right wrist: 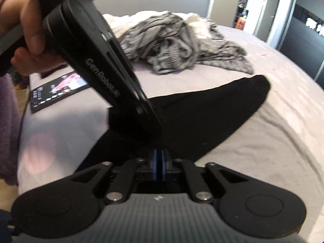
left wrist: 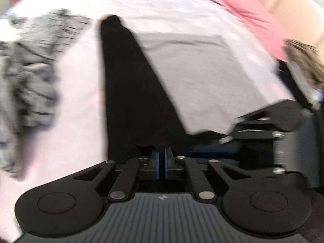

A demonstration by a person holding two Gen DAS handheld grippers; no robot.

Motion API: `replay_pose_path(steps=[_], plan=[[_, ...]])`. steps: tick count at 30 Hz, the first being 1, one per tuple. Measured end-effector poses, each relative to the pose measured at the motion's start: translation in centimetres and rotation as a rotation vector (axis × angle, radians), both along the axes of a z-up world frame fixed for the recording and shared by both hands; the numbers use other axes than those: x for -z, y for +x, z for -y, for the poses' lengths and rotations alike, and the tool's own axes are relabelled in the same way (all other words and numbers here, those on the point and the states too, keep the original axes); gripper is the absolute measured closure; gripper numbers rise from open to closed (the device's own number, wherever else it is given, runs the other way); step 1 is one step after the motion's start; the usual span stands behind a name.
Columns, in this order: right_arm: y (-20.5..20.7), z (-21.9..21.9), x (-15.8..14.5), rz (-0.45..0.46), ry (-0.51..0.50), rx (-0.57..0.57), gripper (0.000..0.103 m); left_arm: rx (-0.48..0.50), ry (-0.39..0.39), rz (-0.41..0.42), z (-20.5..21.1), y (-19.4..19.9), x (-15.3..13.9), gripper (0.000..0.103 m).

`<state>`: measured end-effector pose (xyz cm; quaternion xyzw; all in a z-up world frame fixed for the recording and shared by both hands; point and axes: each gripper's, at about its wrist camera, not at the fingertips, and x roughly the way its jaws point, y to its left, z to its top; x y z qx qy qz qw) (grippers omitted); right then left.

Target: Fold clothes

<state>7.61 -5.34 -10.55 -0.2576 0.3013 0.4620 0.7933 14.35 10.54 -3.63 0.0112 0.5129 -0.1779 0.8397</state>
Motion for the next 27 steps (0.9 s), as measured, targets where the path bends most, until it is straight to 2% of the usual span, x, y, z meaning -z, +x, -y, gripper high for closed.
replay_pose_path(steps=[1,3,7,9,11,13,17,22,24,27], plan=[[0.2,0.2,-0.2,0.005,0.003,0.018,0.064,-0.03,0.023,0.011,-0.4,0.2,-0.1,0.101],[0.7,0.8,-0.5,-0.008,0.009,0.054,0.064,-0.067,0.048,0.012,-1.2,0.5,0.2,0.101],[1.7,2.1,-0.7,-0.037,0.009,0.122,0.064,-0.072,0.067,0.008,-1.5,0.7,0.5,0.097],[2.2,2.7,-0.8,-0.057,0.008,0.154,0.064,-0.062,0.099,0.013,-1.4,0.8,0.3,0.085],[2.5,3.5,-0.9,-0.076,-0.003,0.179,0.064,-0.037,0.147,0.026,-1.3,0.7,-0.2,0.068],[2.6,4.3,-1.0,-0.074,-0.024,0.201,0.064,-0.018,0.172,0.063,-1.2,0.4,-0.9,0.063],[2.7,6.6,-1.2,-0.084,-0.031,0.26,0.064,0.116,0.184,0.127,0.7,-0.1,-1.2,0.063],[2.2,9.5,-1.3,-0.109,-0.022,0.329,0.064,0.381,0.353,0.213,4.4,-1.4,0.2,0.063],[1.8,10.5,-1.4,-0.112,-0.024,0.347,0.063,0.477,0.398,0.21,5.1,-1.6,0.8,0.063],[1.3,12.2,-1.9,-0.101,-0.029,0.371,0.062,0.569,0.451,0.194,5.2,-1.3,1.5,0.063]])
